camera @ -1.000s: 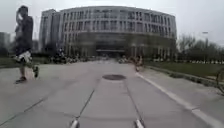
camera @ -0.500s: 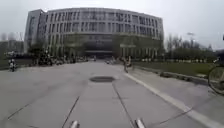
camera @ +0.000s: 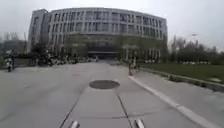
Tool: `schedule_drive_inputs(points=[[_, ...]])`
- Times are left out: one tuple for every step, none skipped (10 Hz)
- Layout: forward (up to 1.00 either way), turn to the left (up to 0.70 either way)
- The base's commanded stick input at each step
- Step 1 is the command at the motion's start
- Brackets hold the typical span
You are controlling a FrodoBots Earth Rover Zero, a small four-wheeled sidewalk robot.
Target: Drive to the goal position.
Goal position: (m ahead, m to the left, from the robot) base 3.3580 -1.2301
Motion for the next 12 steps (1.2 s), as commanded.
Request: schedule_drive_inputs(points=[[1.0, 0.03], [1.0, 0.03], [1.0, 0.03], [1.0, 0.03], [1.0, 0.03], [1.0, 0.03], [1.0, 0.03], [1.0, 0.03], [1.0, 0.03], [1.0, 0.03], [1.0, 0.03], [1.0, 0.03]])
